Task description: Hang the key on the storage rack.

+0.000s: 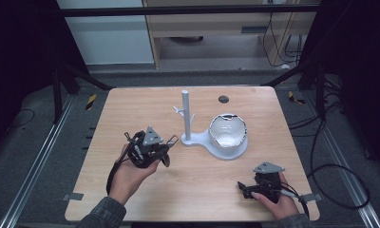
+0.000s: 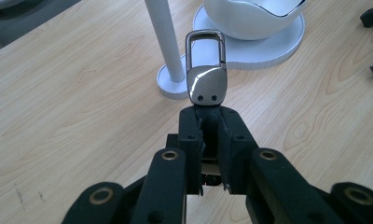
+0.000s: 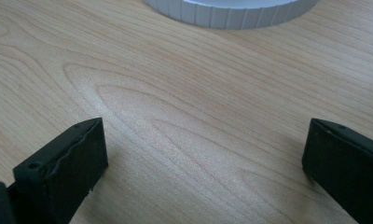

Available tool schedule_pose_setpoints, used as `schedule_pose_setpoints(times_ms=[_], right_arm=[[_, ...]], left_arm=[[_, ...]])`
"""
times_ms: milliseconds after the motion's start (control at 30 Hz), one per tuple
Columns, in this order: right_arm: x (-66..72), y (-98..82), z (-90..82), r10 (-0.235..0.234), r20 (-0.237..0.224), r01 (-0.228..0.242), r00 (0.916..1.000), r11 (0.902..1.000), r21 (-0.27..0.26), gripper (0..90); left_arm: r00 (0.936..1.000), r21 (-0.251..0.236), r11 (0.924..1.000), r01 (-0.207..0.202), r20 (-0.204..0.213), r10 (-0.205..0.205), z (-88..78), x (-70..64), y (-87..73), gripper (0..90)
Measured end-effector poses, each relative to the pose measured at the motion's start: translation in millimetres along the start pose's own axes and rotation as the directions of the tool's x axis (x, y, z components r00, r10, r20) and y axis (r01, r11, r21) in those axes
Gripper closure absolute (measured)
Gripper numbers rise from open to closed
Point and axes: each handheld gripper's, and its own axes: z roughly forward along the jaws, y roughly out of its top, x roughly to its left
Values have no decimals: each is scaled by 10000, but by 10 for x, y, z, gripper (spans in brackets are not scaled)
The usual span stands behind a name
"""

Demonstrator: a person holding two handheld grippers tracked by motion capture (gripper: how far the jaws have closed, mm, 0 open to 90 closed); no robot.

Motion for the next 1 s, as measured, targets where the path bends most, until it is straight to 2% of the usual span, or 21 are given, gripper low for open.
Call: schedule_pose_setpoints(times_ms=[400, 533, 767, 1000], right_arm=[[0, 0, 0, -12, 21, 12, 10000, 10000, 9, 4], [0, 0, 0, -1, -1, 1, 10000, 10000, 1, 4], [3, 2, -5, 80, -53, -80, 10000, 10000, 36, 4], [4, 2, -6, 83, -51, -83, 10000, 10000, 36, 4]], left_arm=[[9999, -139, 9998, -135, -62, 134, 36, -30, 136, 803], [9999, -353, 9994, -61, -163, 55, 24, -18, 200, 803], [9996, -612, 9981, -47, -279, 30, -43, 25, 318, 803], [9983, -967, 9953, 60, -574, -116, -155, 89, 429, 803]])
